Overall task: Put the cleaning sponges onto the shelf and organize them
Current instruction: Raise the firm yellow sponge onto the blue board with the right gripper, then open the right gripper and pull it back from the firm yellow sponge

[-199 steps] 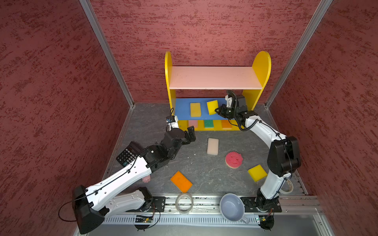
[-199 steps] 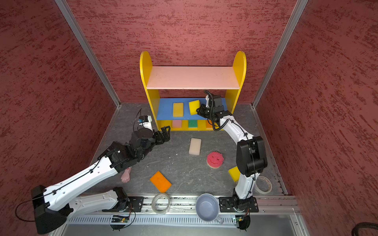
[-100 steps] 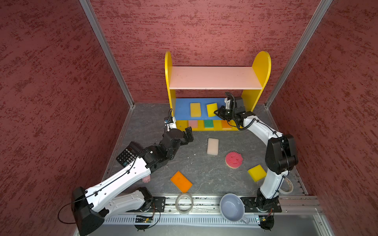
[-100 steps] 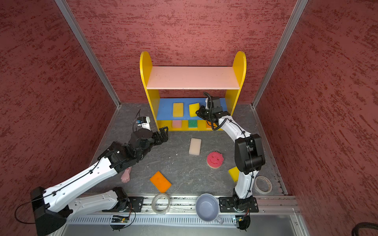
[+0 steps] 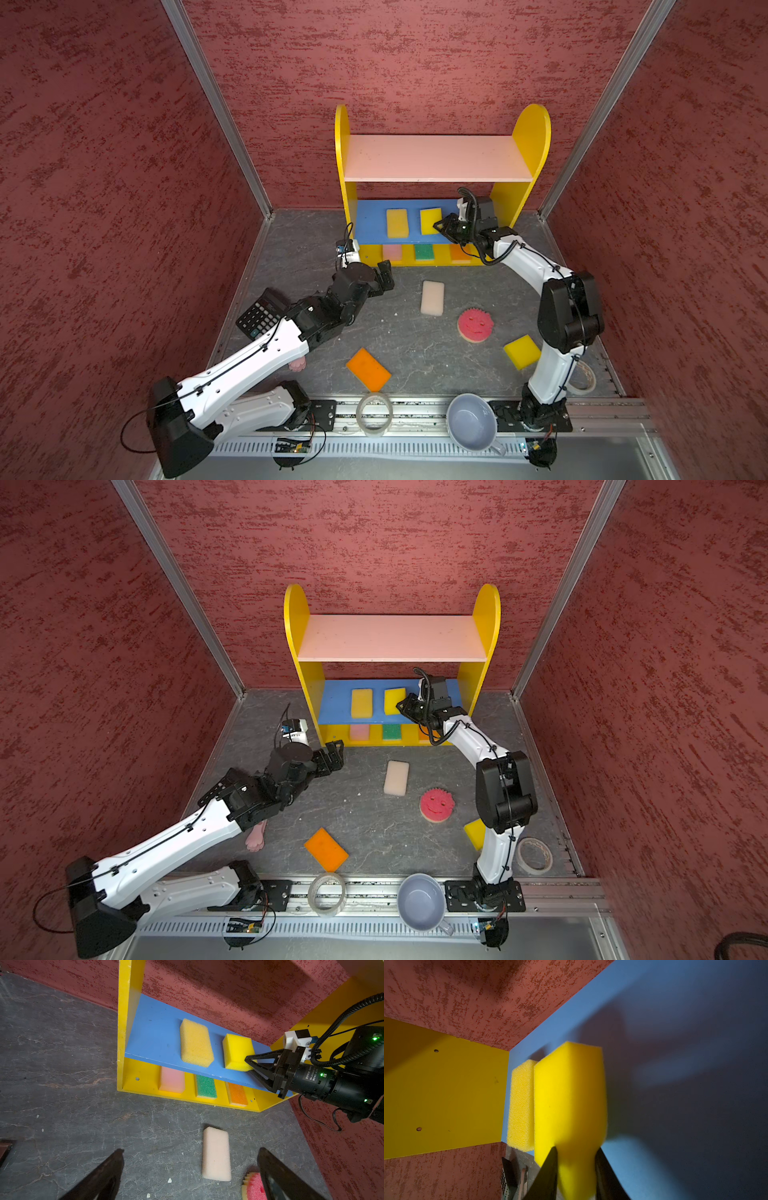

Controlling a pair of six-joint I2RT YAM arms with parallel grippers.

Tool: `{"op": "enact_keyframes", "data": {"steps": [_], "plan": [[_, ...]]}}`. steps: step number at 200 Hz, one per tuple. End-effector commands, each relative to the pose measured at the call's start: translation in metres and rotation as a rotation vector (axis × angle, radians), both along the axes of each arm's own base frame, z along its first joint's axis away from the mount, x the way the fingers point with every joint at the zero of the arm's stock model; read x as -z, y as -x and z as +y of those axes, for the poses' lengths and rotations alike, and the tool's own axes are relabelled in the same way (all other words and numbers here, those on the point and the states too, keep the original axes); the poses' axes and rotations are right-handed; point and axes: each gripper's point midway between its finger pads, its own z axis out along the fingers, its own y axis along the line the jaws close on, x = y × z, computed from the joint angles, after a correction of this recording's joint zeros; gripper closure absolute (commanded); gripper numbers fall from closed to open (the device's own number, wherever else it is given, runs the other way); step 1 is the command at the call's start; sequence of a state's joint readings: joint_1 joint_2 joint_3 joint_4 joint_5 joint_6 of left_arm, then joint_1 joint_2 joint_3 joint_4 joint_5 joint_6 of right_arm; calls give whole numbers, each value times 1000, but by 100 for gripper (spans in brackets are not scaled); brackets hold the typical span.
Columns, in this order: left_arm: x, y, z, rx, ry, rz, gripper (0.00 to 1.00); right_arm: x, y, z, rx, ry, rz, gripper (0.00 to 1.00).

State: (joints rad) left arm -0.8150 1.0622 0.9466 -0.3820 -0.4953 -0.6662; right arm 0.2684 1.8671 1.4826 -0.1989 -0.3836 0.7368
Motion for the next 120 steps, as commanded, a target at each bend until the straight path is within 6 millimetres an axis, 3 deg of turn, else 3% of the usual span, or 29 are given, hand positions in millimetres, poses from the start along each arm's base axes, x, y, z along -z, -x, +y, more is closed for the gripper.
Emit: {"op": "enact_keyframes", "data": {"steps": [1, 68, 120], "plan": [[-1, -1, 1, -5, 18, -4, 1, 3, -7, -5, 31, 13, -7, 67], [1, -2, 1, -6, 21, 5, 1, 7, -7, -10, 47, 46, 5, 49], [2, -2, 2, -8, 26, 9, 1, 8, -6, -10, 48, 45, 8, 42]]}}
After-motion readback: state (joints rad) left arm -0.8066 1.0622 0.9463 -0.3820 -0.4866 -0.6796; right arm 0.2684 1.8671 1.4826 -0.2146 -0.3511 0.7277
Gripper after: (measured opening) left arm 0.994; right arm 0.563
